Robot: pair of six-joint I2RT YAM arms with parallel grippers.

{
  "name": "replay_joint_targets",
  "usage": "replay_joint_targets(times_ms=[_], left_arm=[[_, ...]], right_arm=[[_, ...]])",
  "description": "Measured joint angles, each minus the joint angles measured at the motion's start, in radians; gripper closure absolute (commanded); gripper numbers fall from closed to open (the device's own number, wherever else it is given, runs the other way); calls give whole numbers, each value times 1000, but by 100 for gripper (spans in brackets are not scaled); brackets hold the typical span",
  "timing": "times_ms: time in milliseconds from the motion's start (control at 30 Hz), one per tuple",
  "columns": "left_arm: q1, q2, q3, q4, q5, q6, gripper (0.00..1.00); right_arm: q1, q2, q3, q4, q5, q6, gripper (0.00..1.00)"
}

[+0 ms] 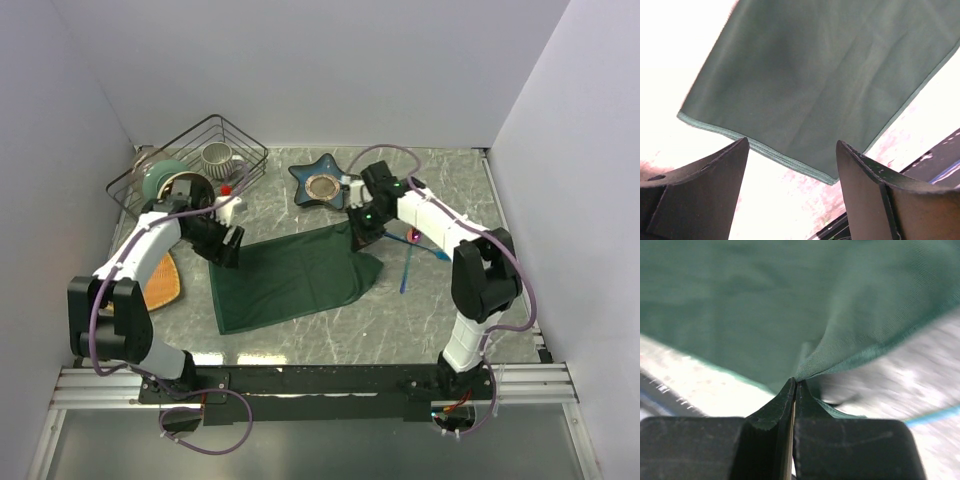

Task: Fold the napkin into a case and place the utensils inside
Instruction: Pick up the rectangle-folded napkin from the center of the board, then fold the rectangle-folded napkin at the center of the board.

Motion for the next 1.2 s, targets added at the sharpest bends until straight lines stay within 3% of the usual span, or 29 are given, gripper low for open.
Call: replay_joint_targets(times_ms=[267, 667, 800, 833, 1033, 1200], left_arm=[[120, -94, 17, -8, 113, -71, 22], [239, -188, 39, -15, 201, -132, 20], [266, -198, 39, -18, 200, -132, 17], [273, -199, 39, -20, 200, -132, 17], [300, -199, 39, -31, 202, -132, 16], [302, -199, 40, -38, 217, -131, 16]], right_arm=[[197, 50, 150, 32, -110, 88, 100], [459, 420, 564, 93, -214, 229, 100], [513, 492, 610, 121, -252, 264, 49], [520, 509, 616, 129, -261, 271, 45], [500, 504, 555, 148, -274, 274, 50], [470, 364, 358, 160, -230, 243, 69]])
